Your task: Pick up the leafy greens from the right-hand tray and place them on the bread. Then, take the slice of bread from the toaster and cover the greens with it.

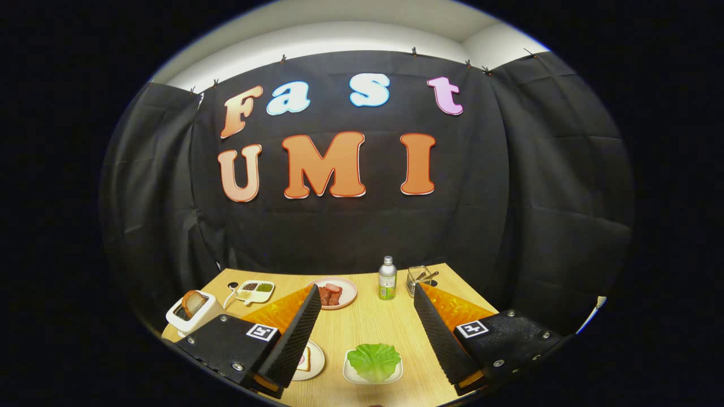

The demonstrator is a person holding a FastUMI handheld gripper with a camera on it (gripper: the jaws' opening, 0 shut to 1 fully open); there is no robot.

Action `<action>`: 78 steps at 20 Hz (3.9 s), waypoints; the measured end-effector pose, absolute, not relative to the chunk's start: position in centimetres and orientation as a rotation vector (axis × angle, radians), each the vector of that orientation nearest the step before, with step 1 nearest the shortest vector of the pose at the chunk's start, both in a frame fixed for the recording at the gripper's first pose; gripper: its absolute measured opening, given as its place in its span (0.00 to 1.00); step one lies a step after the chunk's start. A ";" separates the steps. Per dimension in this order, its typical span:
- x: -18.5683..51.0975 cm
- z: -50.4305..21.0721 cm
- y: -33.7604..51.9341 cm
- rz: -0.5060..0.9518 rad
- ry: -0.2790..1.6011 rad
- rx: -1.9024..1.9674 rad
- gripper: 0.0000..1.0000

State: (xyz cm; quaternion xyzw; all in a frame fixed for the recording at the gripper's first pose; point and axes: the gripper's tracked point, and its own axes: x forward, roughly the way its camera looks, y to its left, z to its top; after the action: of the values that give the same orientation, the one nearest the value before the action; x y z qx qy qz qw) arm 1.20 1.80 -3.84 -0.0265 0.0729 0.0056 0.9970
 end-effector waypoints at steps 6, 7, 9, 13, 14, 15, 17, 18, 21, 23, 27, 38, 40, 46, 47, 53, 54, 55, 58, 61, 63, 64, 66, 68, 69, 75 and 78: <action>3.4 -8.4 1.4 0.007 0.361 -0.140 0.99; 3.8 -9.3 1.2 0.002 0.404 -0.138 0.99; 4.4 -12.2 0.9 0.008 0.528 -0.121 0.99; 5.3 -19.6 0.6 0.035 0.789 -0.135 0.99; 5.3 -20.9 0.2 0.032 0.833 -0.153 1.00; 5.7 -22.0 0.1 0.034 0.867 -0.169 0.99; 6.2 -24.7 0.2 0.029 0.935 -0.179 1.00; 6.3 -25.8 0.3 0.033 0.972 -0.172 1.00; 6.7 -29.0 0.0 0.026 1.069 -0.178 1.00; 6.9 -30.5 -0.2 0.023 1.126 -0.188 1.00; 6.8 -33.1 -0.1 0.008 1.223 -0.139 1.00; 6.5 -38.2 -0.5 -0.008 1.349 -0.094 0.99; 6.3 -38.9 -0.2 0.002 1.362 -0.072 0.96; 6.5 -39.1 -1.5 -0.048 1.364 -0.093 0.67; 6.5 -39.2 -1.7 -0.054 1.367 -0.085 0.60; 6.6 -38.8 -2.5 -0.092 1.358 -0.036 0.13; 6.6 -38.6 -2.5 -0.097 1.348 -0.026 0.07; 6.8 -38.1 -2.4 -0.092 1.334 -0.020 0.05; 6.9 -36.6 -2.1 -0.079 1.305 -0.049 0.05; 7.0 -34.7 -1.1 -0.062 1.273 -0.064 0.05; 6.8 -33.4 -0.4 -0.044 1.250 -0.087 0.05; 6.7 -32.7 0.1 -0.033 1.240 -0.099 0.05; 6.4 -31.4 1.7 -0.006 1.219 -0.107 0.05; 6.1 -30.3 3.5 0.023 1.198 -0.116 0.05; 5.9 -29.8 4.5 0.039 1.189 -0.121 0.05; 4.6 -29.1 11.0 0.135 1.173 -0.164 0.05; 4.3 -29.6 14.1 0.180 1.180 -0.178 0.04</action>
State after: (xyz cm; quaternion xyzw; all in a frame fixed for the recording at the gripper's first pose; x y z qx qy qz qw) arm 4.27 14.14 -29.59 -0.0835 0.5549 0.0848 0.8234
